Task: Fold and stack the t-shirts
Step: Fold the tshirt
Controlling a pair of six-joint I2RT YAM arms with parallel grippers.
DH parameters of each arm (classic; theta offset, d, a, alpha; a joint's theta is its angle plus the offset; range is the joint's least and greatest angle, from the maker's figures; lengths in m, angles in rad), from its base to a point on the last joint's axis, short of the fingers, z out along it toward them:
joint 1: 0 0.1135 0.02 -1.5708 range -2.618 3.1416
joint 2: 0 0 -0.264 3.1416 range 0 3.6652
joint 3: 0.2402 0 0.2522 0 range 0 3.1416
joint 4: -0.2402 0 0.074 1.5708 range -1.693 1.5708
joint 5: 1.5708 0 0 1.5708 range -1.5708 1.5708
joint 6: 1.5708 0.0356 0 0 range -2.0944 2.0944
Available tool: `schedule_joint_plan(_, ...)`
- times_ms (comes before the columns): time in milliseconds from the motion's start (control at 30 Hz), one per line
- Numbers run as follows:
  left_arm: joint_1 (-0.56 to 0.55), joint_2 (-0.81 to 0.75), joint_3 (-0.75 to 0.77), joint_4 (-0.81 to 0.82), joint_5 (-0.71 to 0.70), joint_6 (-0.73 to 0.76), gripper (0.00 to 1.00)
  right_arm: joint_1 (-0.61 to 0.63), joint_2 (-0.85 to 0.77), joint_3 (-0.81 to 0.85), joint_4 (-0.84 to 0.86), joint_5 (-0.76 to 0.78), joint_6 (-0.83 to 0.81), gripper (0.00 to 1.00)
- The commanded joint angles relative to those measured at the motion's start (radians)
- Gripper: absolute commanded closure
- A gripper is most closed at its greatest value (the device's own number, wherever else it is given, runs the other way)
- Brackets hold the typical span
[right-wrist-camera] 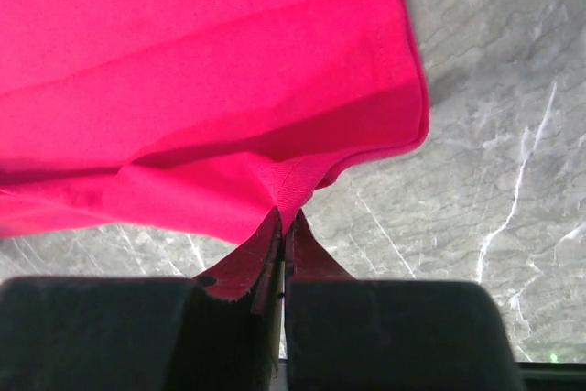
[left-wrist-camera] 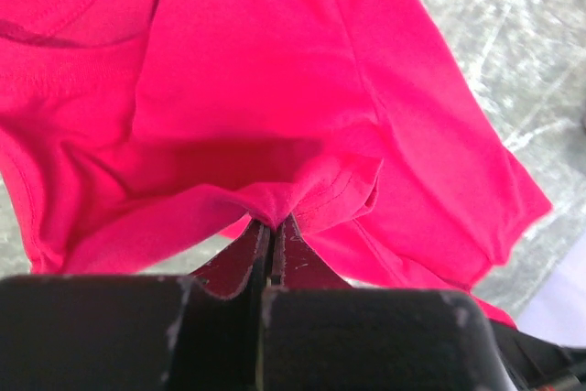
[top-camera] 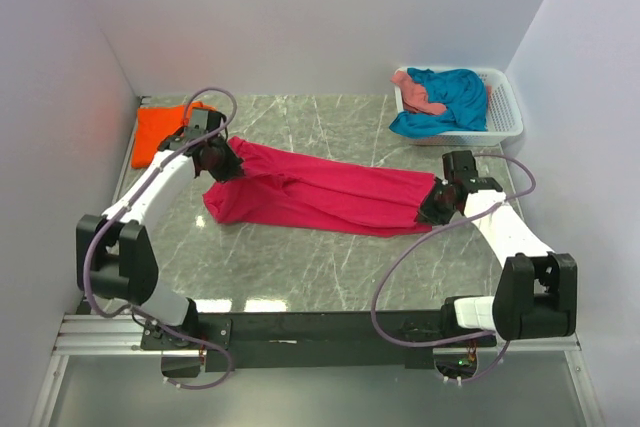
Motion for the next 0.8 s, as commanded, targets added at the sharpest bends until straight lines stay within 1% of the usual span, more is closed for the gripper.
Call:
schedule_joint_plan(0,0.009,0.036,0.071,0.058,-0.045,0.034,0.99,-0.026,0.017,0.059,0.002,0.021,-0.016,1.00)
schedule_joint_plan(233,0.034,0.135,0.141,0.071,-0.056,0.055,0.99,-0.038,0.066,0.074,0.048,-0.011,-0.013,1.00)
schedule_joint_plan(267,0.037,0.165,0.151,0.069,-0.084,0.060,0.99,-0.038,0.072,0.076,0.063,-0.017,-0.012,1.00)
schedule_joint_plan(400,0.045,0.251,0.207,0.120,-0.050,0.114,0.99,-0.038,0.101,0.066,0.110,-0.014,0.004,0.97)
schedule_joint_plan(500,0.046,0.358,0.281,0.152,0.003,0.176,0.99,-0.064,0.129,0.068,0.138,-0.004,0.010,0.92)
schedule_joint_plan(533,0.046,0.388,0.307,0.157,0.045,0.213,0.99,-0.067,0.133,0.068,0.147,0.009,0.013,0.91)
schedule_joint_plan(567,0.046,0.442,0.329,0.163,0.063,0.230,0.99,-0.069,0.138,0.066,0.164,0.022,0.020,0.84)
schedule_joint_plan(633,0.046,0.492,0.405,0.164,0.088,0.279,0.82,-0.069,0.153,0.071,0.169,0.033,0.022,0.74)
schedule_joint_plan(667,0.045,0.532,0.430,0.161,0.056,0.290,0.72,-0.069,0.156,0.074,0.169,0.064,0.025,0.62)
schedule_joint_plan(700,0.046,0.547,0.477,0.142,0.045,0.299,0.55,-0.071,0.158,0.076,0.169,0.079,0.027,0.57)
schedule_joint_plan(733,0.046,0.563,0.500,0.134,0.028,0.317,0.48,-0.071,0.156,0.080,0.169,0.097,0.023,0.54)
schedule_joint_plan(767,0.046,0.579,0.519,0.134,-0.017,0.324,0.42,-0.071,0.155,0.085,0.163,0.131,0.022,0.50)
